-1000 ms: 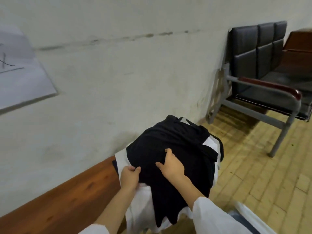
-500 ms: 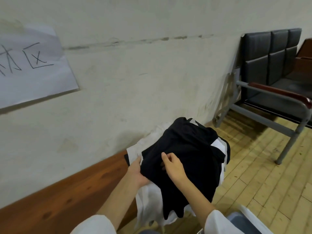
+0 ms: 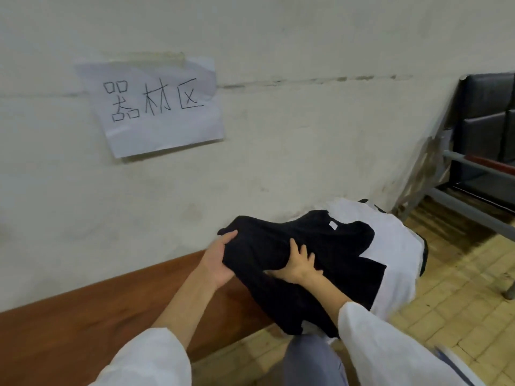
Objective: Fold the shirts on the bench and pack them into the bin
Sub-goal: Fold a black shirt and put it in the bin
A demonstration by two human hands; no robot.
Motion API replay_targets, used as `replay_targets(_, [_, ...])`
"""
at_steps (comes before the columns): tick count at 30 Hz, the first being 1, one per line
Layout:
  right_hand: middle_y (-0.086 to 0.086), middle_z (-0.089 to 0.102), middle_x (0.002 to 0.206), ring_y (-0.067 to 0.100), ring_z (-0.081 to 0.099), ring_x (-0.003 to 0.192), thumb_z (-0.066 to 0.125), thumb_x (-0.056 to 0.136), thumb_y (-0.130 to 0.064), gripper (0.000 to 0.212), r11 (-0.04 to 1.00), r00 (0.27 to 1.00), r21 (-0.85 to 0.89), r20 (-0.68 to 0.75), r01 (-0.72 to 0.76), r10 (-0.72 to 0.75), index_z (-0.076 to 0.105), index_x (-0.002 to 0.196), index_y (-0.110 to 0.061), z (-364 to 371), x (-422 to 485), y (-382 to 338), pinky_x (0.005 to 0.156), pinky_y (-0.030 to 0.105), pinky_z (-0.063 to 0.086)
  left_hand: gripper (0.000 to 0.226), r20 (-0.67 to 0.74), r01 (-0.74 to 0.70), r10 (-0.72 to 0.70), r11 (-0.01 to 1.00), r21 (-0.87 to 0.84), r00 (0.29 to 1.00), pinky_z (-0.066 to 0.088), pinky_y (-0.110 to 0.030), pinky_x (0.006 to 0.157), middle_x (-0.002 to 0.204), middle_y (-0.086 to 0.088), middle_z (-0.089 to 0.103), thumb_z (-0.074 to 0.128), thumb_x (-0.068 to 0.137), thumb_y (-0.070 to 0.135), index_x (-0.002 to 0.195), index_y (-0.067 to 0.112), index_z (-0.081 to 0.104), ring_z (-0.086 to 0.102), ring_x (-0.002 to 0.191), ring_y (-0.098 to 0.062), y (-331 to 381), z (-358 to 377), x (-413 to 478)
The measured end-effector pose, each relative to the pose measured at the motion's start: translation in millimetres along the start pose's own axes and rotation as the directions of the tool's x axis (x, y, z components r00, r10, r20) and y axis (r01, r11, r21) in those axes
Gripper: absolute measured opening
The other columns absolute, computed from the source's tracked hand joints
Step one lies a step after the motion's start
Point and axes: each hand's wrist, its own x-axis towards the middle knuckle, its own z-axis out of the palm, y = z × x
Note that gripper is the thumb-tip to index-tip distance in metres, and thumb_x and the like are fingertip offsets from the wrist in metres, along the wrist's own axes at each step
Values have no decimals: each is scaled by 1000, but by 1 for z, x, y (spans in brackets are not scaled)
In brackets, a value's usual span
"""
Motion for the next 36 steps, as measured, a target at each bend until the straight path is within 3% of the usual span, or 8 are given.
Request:
replay_targets(8, [7, -20, 157, 38, -22, 142, 66, 77, -59, 106, 873, 899, -278, 299, 401, -318, -3, 151, -31, 162, -31, -123, 107, 69, -6, 16, -377, -98, 103, 995, 33, 920, 49, -41, 76, 84, -17, 68, 49, 94, 9, 92, 1, 62, 61, 82, -31, 41, -174, -48])
replay_targets(10, [6, -18, 158, 37, -22, 142, 70, 75, -54, 106, 805, 831, -278, 373, 524, -412, 0, 152, -30, 187, -41, -148, 108, 66, -6, 15, -494, -99, 146, 988, 119, 857, 49, -39, 68, 77, -15, 69, 48, 92, 8, 94, 2, 61, 61, 78, -31, 47, -215, -55])
replay_targets(13, [3, -7, 160, 32, -12, 145, 70, 78, -46, 94, 755, 761, -229, 426, 615, -490, 12, 151, -29, 207, -60, -176, 113, 59, -1, 20, -665, -25, 279, 931, 365, 693, 47, -39, 75, 106, -20, 62, 45, 92, 5, 108, 1, 54, 59, 88, -34, 48, -266, -57])
replay_targets(18, [4, 18, 156, 23, 17, 143, 51, 93, -28, 56, 887, 870, -114, -173, 448, -461, 31, 145, -19, 207, -59, -159, 114, 35, 22, 34, -516, 383, 702, 358, 852, 491, 46, -45, 87, 131, -22, 43, 53, 92, 19, 121, 2, 54, 49, 109, -40, 24, -280, -53])
replay_targets(22, [13, 41, 146, 32, 32, 139, 50, 90, -40, 56, 899, 850, -284, -323, 333, -416, 49, 137, -10, 205, -41, -110, 110, 44, 31, 39, -138, 311, 725, -110, 944, 675, 25, -50, 109, 135, -20, 47, 49, 94, 31, 124, 9, 56, 40, 130, -33, -15, -255, -26])
replay_targets(25, [13, 49, 140, 33, 41, 134, 33, 85, -49, 64, 862, 853, -373, -262, 343, -452, 56, 132, -12, 204, -23, -94, 105, 44, 34, 49, -53, 294, 685, -240, 925, 726, 14, -56, 110, 139, -22, 47, 34, 91, 38, 125, 14, 61, 40, 134, -35, -28, -250, -3])
replay_targets(30, [5, 3, 160, 24, -10, 147, 2, 82, -59, 81, 735, 793, -425, -62, 529, -606, 15, 152, -22, 193, 18, -119, 114, 35, -9, 56, -154, 406, 739, -174, 897, 656, -9, -51, 114, 159, -11, 8, 29, 99, 37, 152, 20, 17, -3, 148, -24, 5, -264, 25])
replay_targets(36, [-1, -1, 160, 12, -16, 143, 31, 95, -46, 62, 598, 639, -348, 4, 722, -769, 18, 151, -22, 190, 65, -160, 120, 35, -2, 64, -330, 283, 866, 232, 931, 375, 10, -45, 117, 144, -16, 41, 47, 90, 3, 148, 7, 22, 31, 139, -28, 50, -282, 38])
